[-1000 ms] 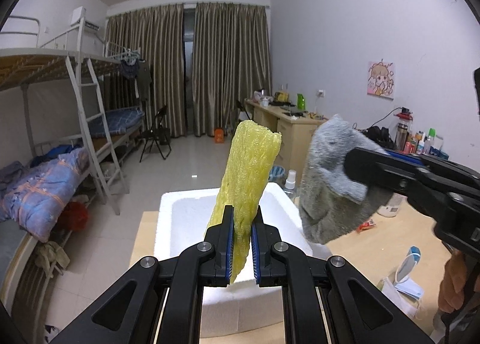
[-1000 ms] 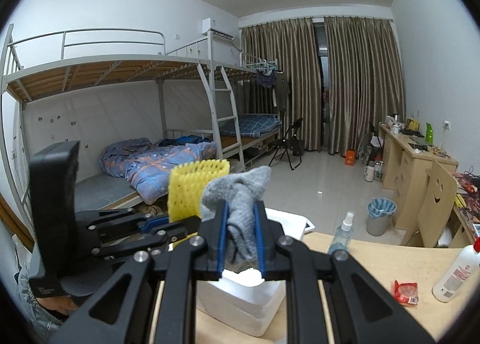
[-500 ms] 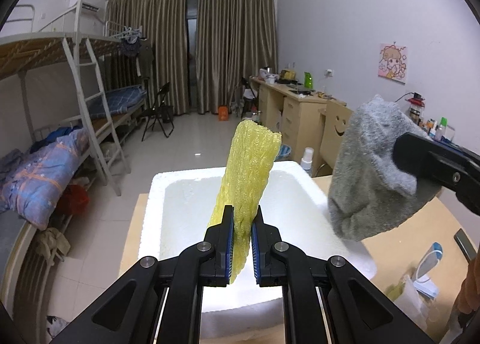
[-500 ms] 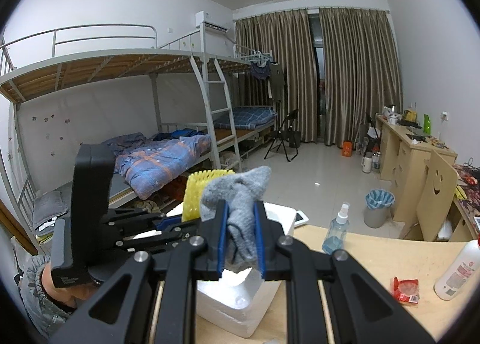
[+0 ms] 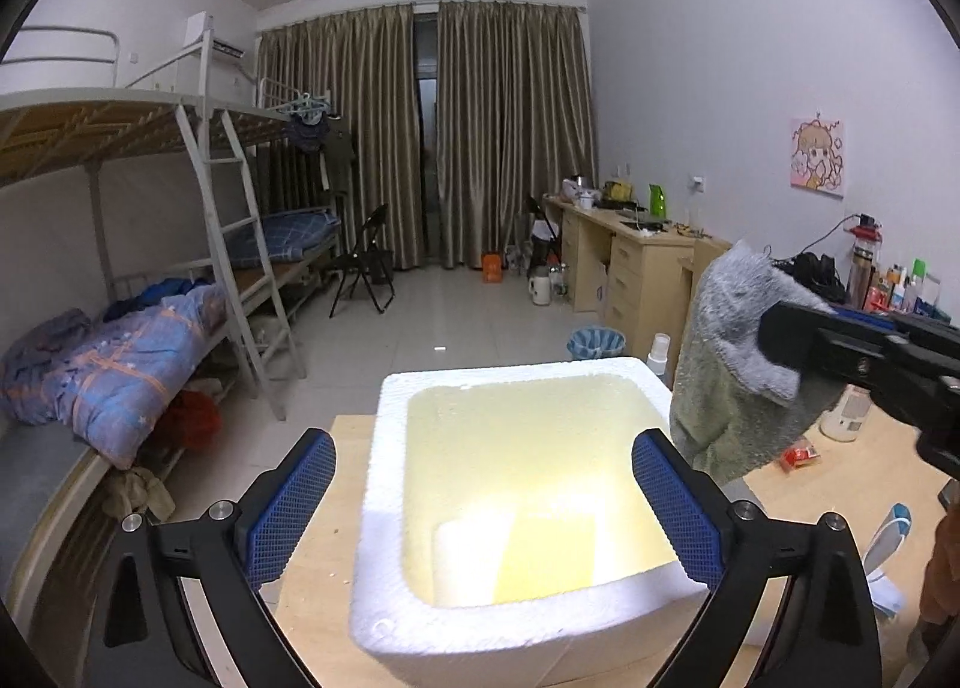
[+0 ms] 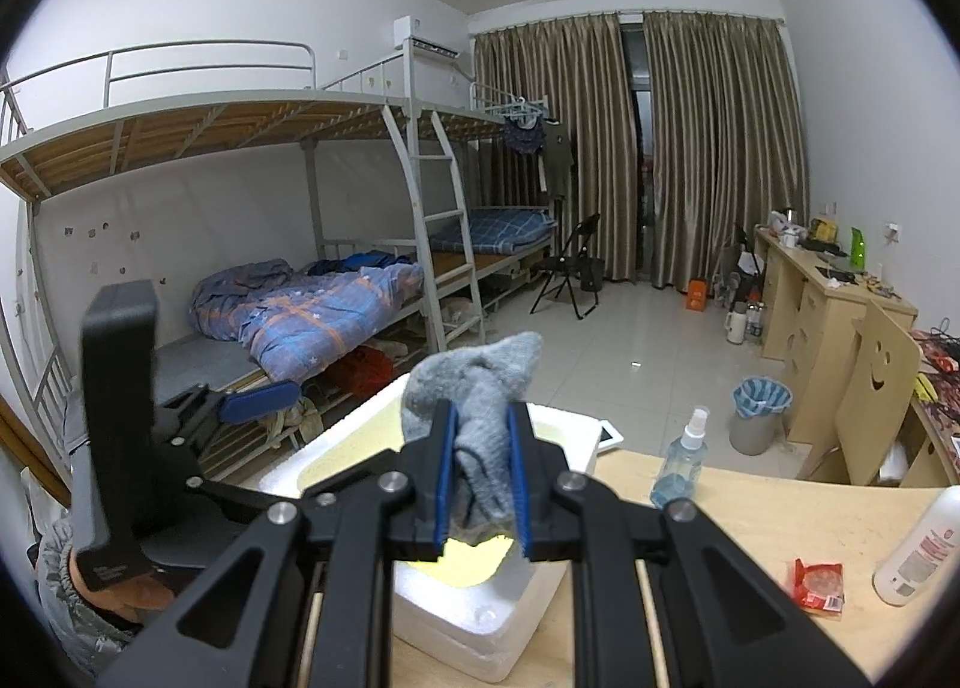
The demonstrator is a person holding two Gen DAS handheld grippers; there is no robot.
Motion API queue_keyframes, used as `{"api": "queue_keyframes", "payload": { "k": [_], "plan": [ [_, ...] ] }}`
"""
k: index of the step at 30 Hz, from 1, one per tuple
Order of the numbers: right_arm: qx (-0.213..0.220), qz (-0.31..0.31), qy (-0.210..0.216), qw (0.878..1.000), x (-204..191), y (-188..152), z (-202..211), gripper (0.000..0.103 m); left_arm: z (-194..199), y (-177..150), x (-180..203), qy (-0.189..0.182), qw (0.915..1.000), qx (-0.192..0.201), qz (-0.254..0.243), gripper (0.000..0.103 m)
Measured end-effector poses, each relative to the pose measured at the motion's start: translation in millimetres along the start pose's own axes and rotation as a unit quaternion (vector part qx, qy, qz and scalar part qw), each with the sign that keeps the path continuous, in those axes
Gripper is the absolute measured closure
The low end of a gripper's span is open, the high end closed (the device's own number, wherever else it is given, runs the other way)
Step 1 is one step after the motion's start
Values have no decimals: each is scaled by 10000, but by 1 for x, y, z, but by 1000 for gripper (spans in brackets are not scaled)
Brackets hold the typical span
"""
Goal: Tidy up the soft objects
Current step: 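Open both tools to drop the sleeve and sock into the foam box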
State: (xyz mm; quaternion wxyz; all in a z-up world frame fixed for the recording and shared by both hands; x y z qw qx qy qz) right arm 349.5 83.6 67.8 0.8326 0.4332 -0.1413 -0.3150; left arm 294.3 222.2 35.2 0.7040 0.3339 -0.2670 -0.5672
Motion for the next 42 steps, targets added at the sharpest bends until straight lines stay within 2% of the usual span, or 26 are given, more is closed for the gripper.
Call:
{"api": "queue_keyframes", "payload": {
  "k": [7, 11, 24, 36, 39, 41, 42],
  "plan": [
    [-52, 42, 55, 10000, 0, 0, -7, 83, 21, -7, -13, 14, 9998, 159, 120, 3],
    [-79, 83, 77, 9999, -5, 5, -12, 83, 36, -12, -25, 166, 9991, 307, 221, 0],
    [-256, 204, 183, 9993, -22, 12, -37, 83, 49, -25, -51, 353, 9979, 330, 420, 0],
    [-665, 111, 156, 9976, -18, 4, -64, 83, 49, -30, -60, 414, 9973, 315, 510, 0],
    [-772, 47, 158, 9969, -16, 2, -71, 72, 48, -31, -62, 418, 9974, 291, 513, 0],
    [-854, 3, 121, 9963, -16, 0, -76, 52, 49, -32, -63, 420, 9973, 296, 523, 0],
    [-854, -7, 107, 9963, -16, 0, -75, 49, 49, -32, -63, 418, 9973, 303, 525, 0]
  ]
}}
Point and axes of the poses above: each gripper's, at about its wrist camera, not at the fingertips, and z roughly against the way its jaws point, x to its right, y to its top, the point moved 6 cm from there along -z, roughly the way its jaws point, and after that the axes turned 15 degrees about -x, right-handed, at the moved point
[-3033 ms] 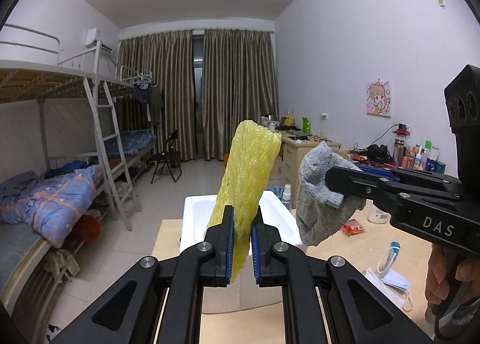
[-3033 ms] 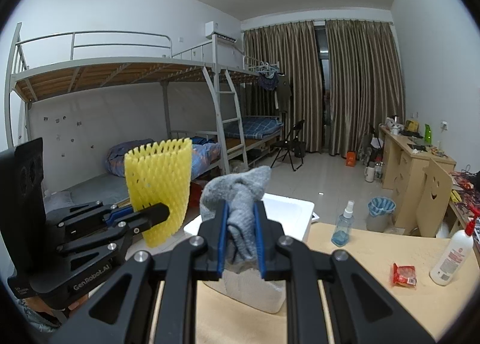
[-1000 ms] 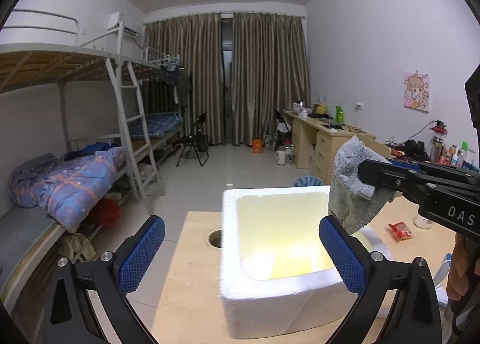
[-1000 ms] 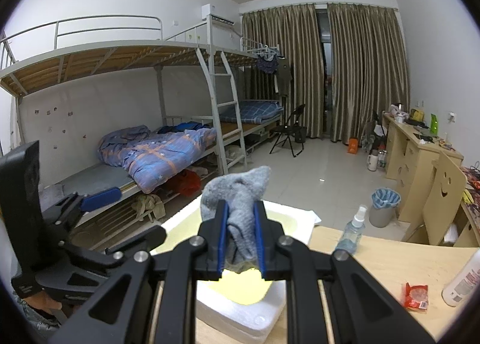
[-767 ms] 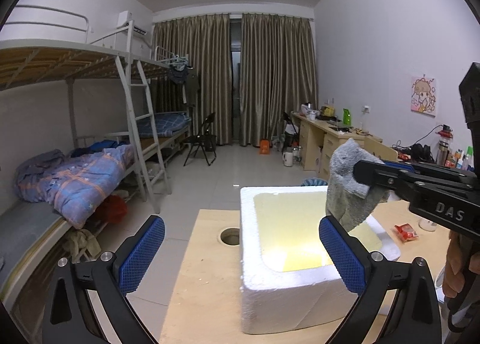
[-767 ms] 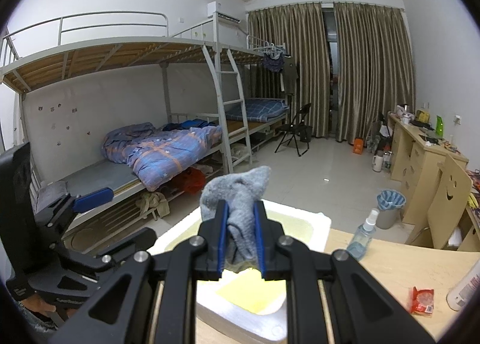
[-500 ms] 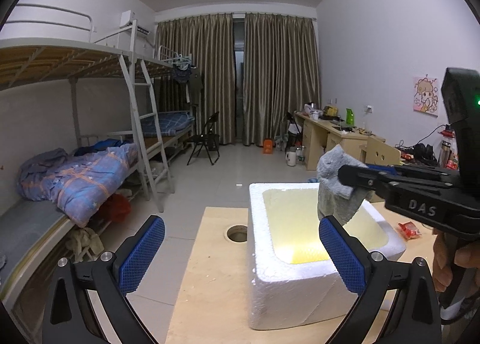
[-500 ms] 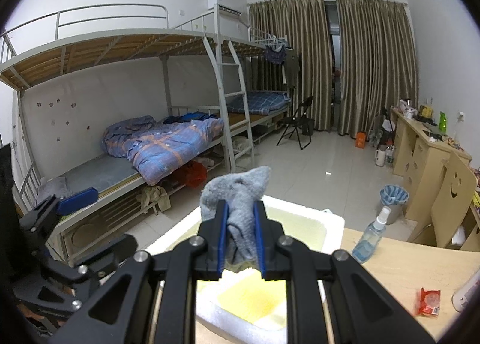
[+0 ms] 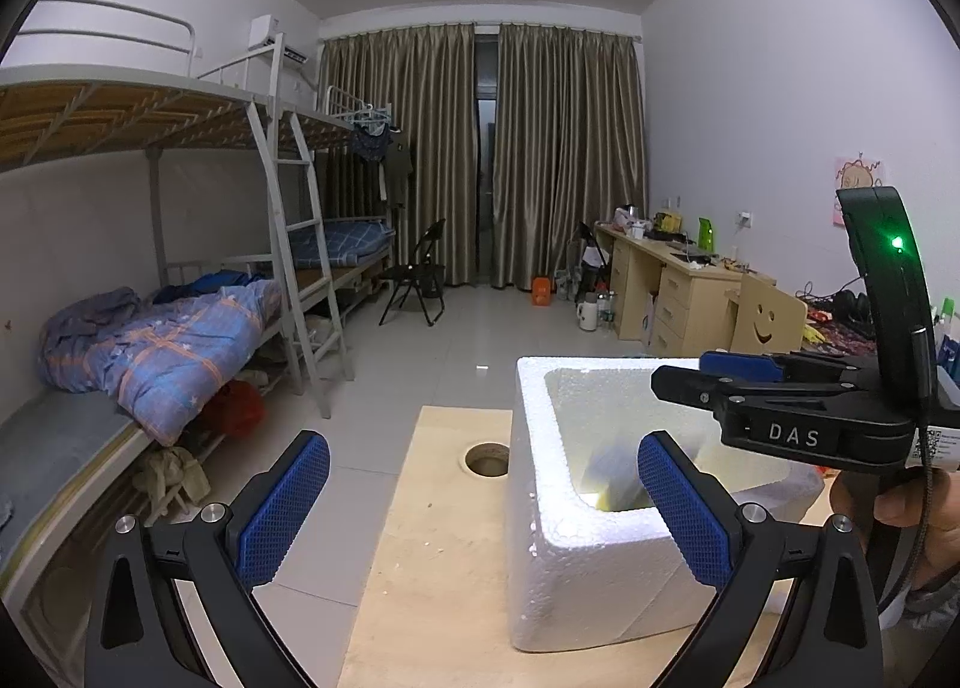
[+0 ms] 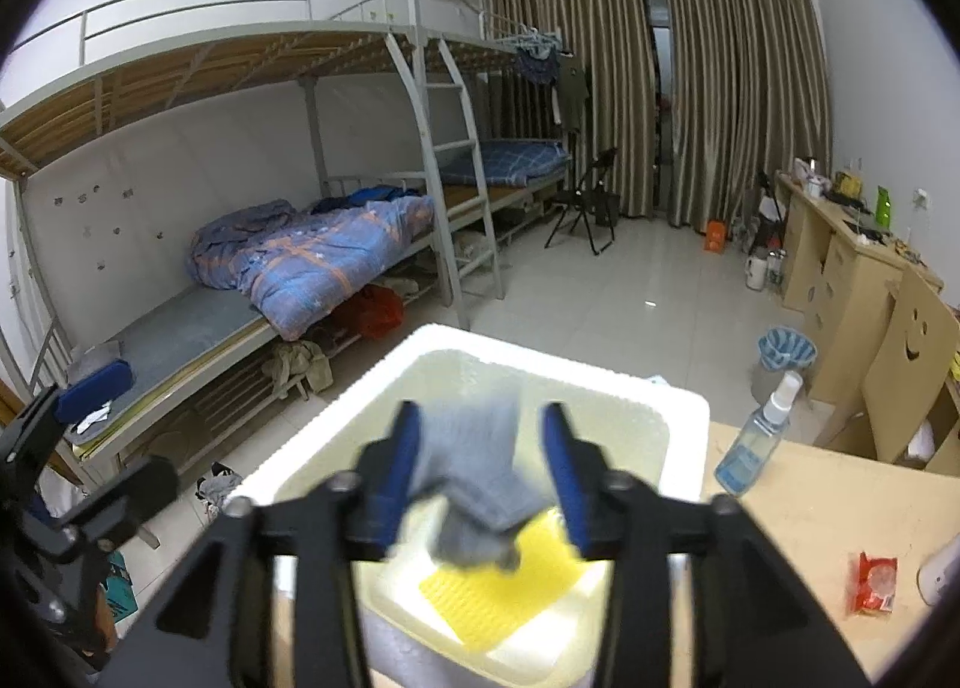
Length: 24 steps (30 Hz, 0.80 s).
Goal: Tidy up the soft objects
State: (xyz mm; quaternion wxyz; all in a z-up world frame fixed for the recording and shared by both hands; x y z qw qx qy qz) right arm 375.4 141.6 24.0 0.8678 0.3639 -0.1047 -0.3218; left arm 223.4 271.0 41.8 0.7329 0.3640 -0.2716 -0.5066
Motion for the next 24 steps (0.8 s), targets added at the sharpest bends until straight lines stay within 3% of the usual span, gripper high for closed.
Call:
{"api": "queue_keyframes", "payload": {
  "k": [2, 15, 21, 23, 24],
  "plan": [
    [57, -27, -42, 10000, 0, -1, 2, 38, 0, 0, -1, 8, 10000, 11, 20, 0],
    [159, -212, -64, 9996, 5, 0, 24, 34, 12, -2, 8, -17, 10000, 40, -2, 0],
    [408, -203, -161, 9988, 7, -7, 59, 17, 32, -3, 22, -66, 9999, 131, -27, 0],
    [482, -200, -203, 9984, 7, -10, 69, 3, 38, -3, 27, -89, 9998, 154, -51, 0],
    [512, -197, -206, 9983, 7, -12, 75, 1, 42, -3, 30, -98, 9998, 172, -63, 0]
  ]
}}
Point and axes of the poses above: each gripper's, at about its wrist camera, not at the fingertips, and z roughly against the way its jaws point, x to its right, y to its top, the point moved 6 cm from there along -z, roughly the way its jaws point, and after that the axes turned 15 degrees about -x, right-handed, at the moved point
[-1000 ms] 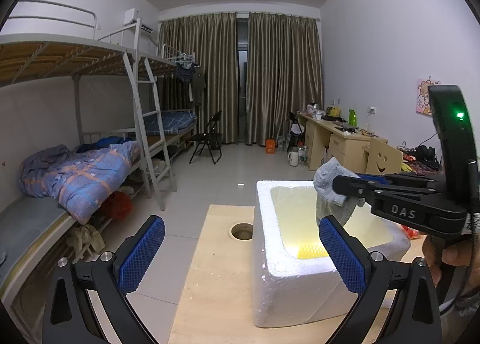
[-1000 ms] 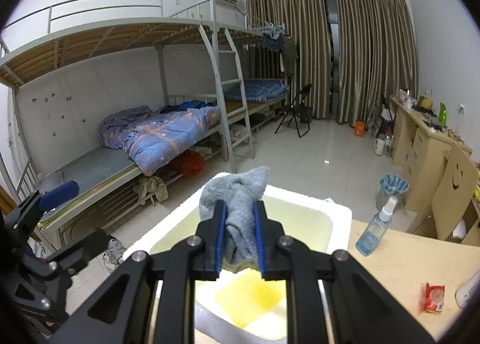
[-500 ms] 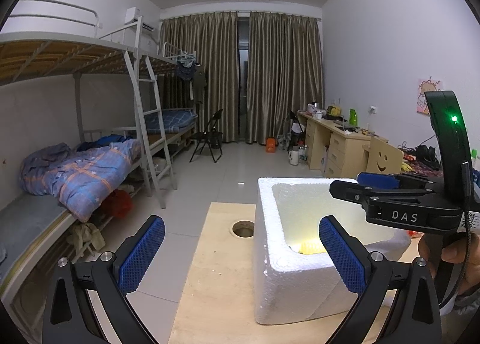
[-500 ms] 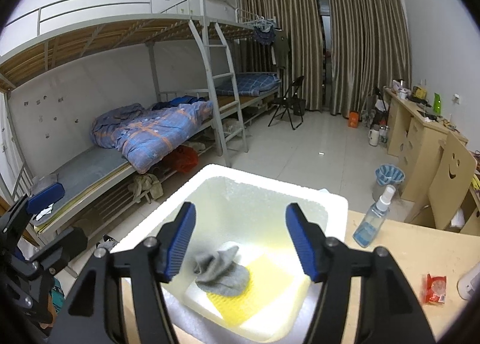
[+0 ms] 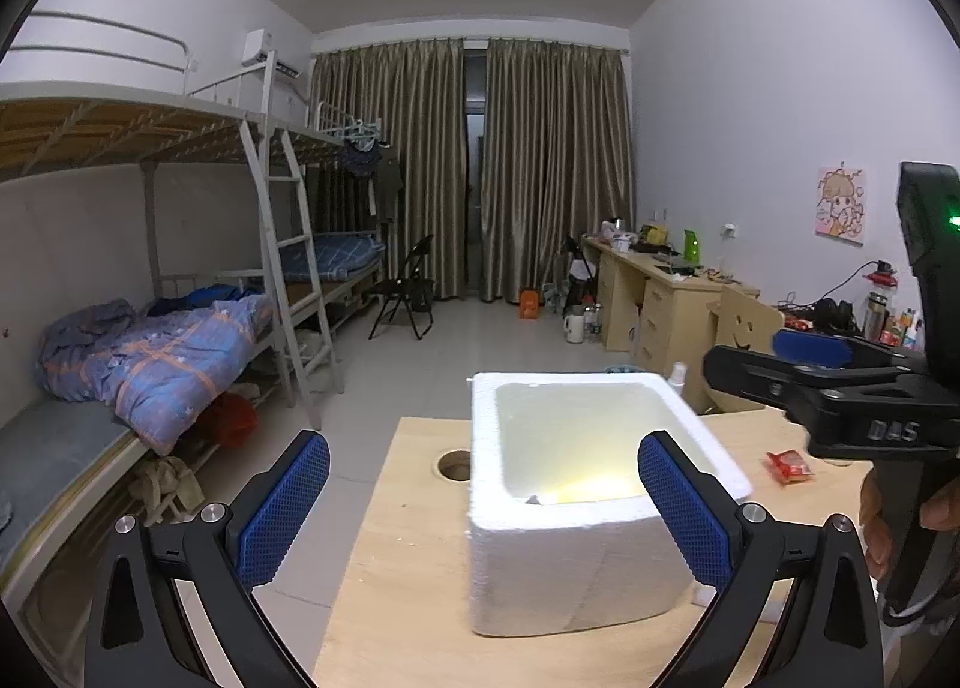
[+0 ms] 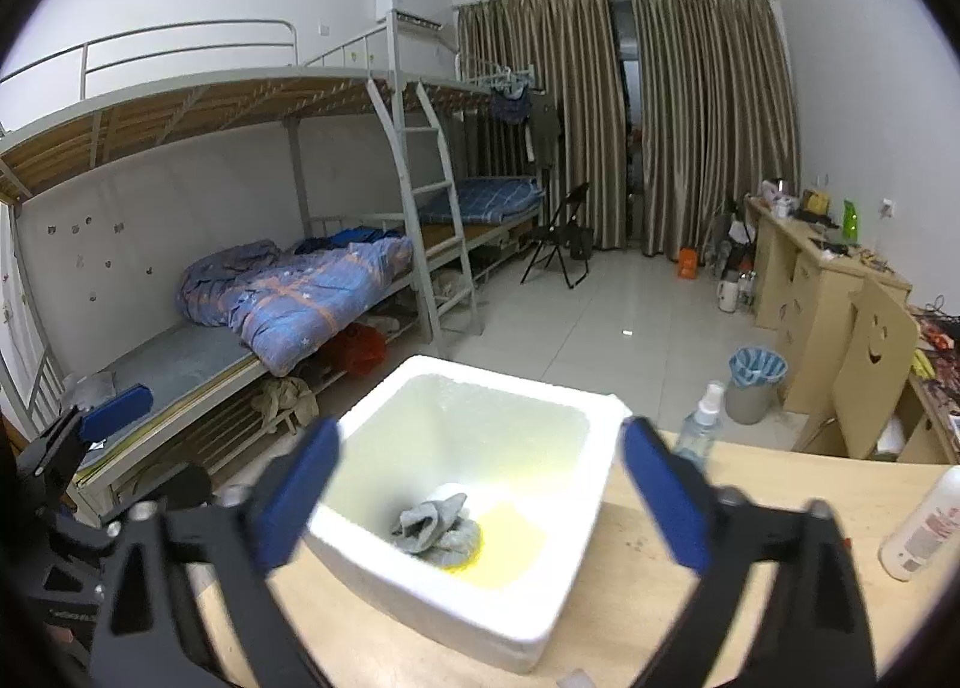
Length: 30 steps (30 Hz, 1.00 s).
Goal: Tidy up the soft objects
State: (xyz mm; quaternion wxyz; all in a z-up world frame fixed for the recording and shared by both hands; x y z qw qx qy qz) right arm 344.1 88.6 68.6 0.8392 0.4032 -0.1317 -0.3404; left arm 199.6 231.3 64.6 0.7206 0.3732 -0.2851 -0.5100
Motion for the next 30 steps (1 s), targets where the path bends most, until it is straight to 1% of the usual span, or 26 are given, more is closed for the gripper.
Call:
{"api": "queue_keyframes", "payload": {
  "k": [7, 17, 25, 30],
  "plan": [
    [305, -117, -110, 9994, 9, -16, 46, 0, 31, -4, 26, -134, 9997, 148, -137, 0],
    [716, -232, -293, 9967, 16, -48, 114, 0, 81, -20, 77, -432, 9974, 341, -472, 0],
    [1000, -267, -474, 9935, 14, -76, 158, 0, 132, -37, 94, -581, 9949, 609, -552, 0],
    [1028, -304, -533, 9928, 12, -95, 169, 0, 153, -55, 98, -660, 9942, 644, -557, 0]
  ]
}}
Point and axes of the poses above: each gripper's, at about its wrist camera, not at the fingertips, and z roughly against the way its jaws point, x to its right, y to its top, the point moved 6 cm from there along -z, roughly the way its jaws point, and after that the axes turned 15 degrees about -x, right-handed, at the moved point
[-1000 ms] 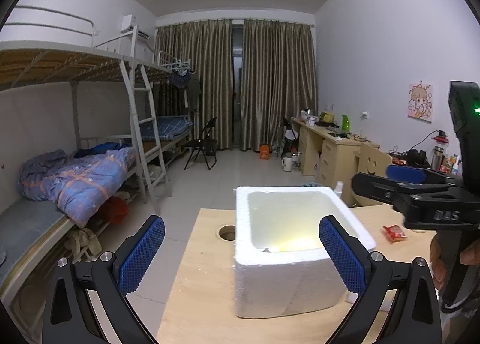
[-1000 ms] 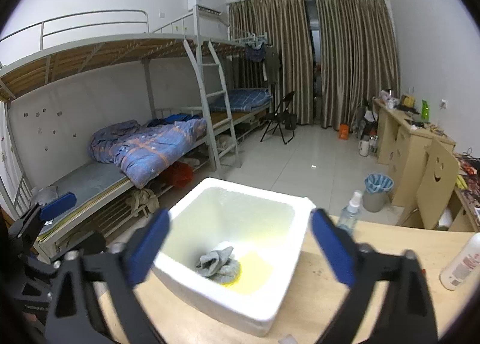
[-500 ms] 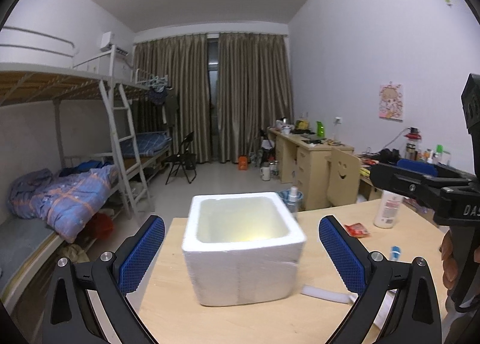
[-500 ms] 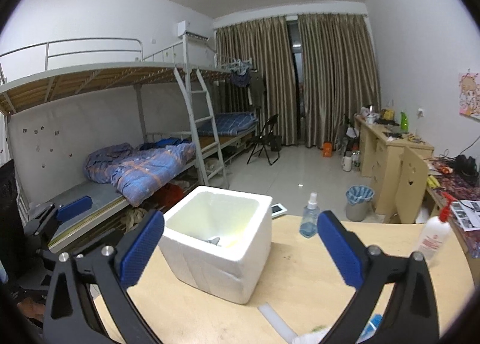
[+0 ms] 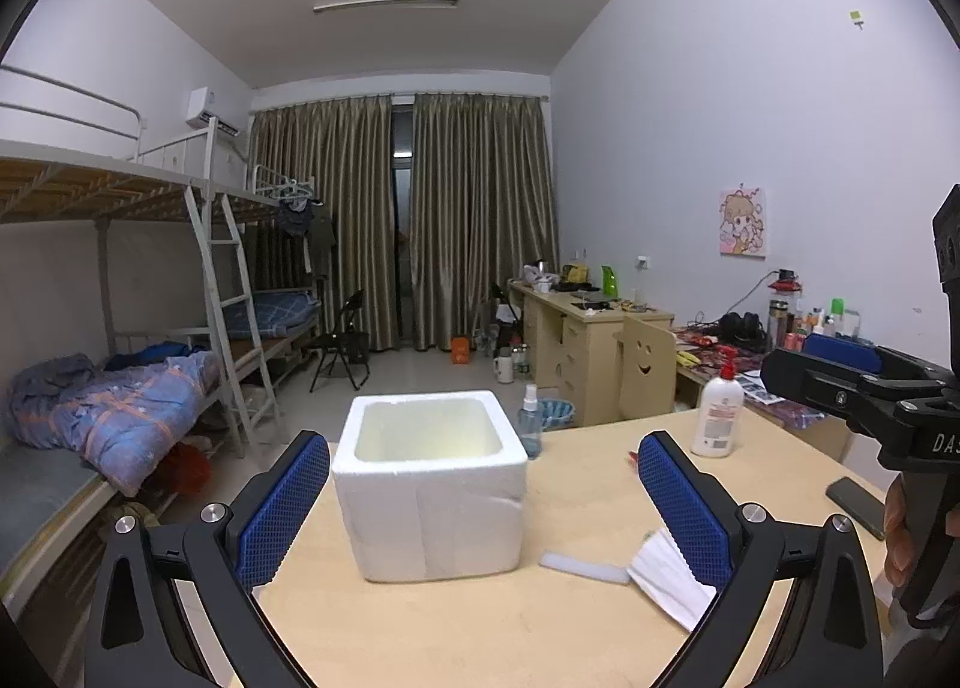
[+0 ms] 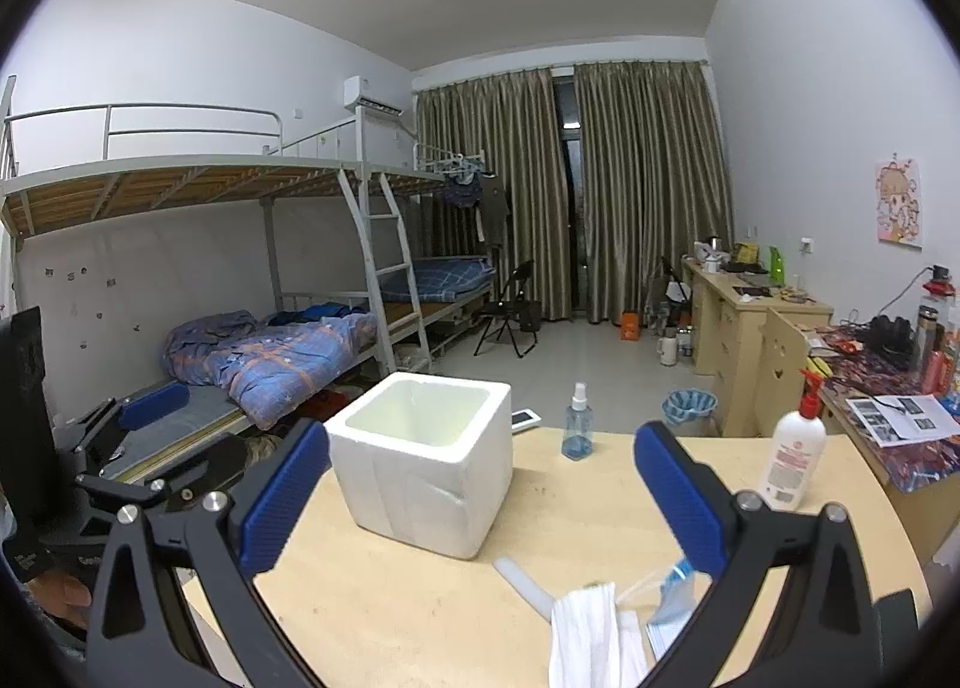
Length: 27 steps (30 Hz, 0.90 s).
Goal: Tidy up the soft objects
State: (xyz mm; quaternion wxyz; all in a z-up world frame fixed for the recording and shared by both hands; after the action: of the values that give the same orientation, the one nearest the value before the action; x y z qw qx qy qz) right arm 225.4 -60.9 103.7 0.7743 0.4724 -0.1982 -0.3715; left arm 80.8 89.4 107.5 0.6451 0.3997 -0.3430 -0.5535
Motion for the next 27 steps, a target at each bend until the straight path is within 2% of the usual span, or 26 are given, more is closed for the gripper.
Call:
{"api": "queue_keyframes", "payload": {
  "k": [8, 13, 20, 27],
  "plan": [
    [145, -25, -276, 9995, -8, -34, 20, 0, 16, -30, 9, -327, 9994, 91, 90, 0],
    [207, -48, -430, 9988, -7, -53, 28, 0, 18, -42, 12, -384, 9991, 102, 121, 0],
    [278, -183, -550, 9979, 2, -79, 34, 0, 22, -58, 16, -463, 9987, 150, 154, 0],
    [310, -390, -791, 9956, 19, -100, 33, 0, 11, -80, 27, -722, 9970, 95, 272, 0]
  ]
}}
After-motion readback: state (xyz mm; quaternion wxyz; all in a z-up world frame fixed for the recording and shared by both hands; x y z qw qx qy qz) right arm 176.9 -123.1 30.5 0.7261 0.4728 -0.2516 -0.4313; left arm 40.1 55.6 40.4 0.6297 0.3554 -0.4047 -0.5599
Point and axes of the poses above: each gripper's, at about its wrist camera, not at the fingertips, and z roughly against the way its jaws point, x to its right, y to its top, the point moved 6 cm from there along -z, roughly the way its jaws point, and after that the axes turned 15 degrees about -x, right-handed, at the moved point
